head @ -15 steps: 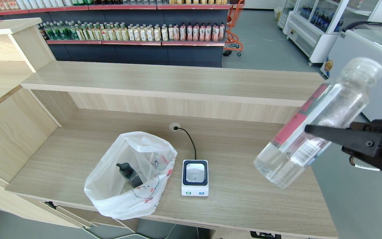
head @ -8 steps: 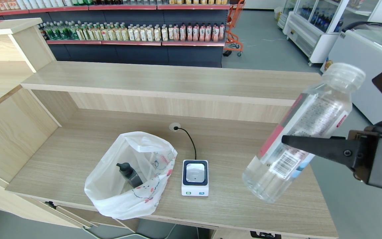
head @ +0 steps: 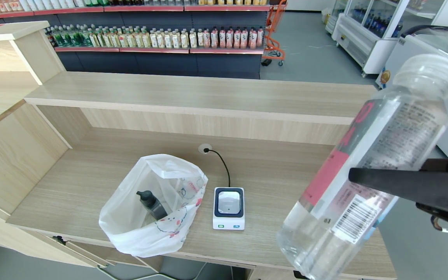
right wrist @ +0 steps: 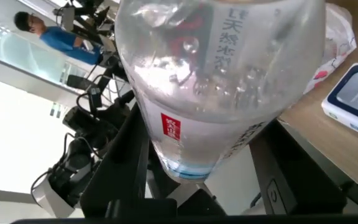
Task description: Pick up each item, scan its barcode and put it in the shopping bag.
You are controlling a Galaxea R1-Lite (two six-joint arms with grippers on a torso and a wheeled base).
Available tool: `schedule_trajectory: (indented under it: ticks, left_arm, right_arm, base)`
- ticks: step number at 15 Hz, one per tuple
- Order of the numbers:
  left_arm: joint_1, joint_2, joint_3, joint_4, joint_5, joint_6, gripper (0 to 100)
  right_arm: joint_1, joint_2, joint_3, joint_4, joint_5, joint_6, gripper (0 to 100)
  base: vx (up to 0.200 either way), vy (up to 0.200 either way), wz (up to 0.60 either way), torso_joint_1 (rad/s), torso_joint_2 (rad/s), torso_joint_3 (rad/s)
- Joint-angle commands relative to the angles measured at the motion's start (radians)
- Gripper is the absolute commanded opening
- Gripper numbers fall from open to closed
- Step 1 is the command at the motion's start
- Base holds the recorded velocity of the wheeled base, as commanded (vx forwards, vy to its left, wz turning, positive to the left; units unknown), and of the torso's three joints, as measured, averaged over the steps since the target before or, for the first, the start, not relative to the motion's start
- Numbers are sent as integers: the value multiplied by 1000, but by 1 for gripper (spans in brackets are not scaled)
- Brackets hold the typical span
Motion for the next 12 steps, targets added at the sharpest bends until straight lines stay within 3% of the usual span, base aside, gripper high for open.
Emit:
schedule_trajectory:
  ticks: [1,12]
  left_arm:
    - [0,0,0,0,0,0,100]
    - [0,0,0,0,0,0,100]
  right_arm:
    - [21,-22,1,7,14,0,0]
    - [22,-44,8,26,63,-6,0]
  base:
    - [0,0,0,0,0,0]
    - [0,0,0,0,0,0]
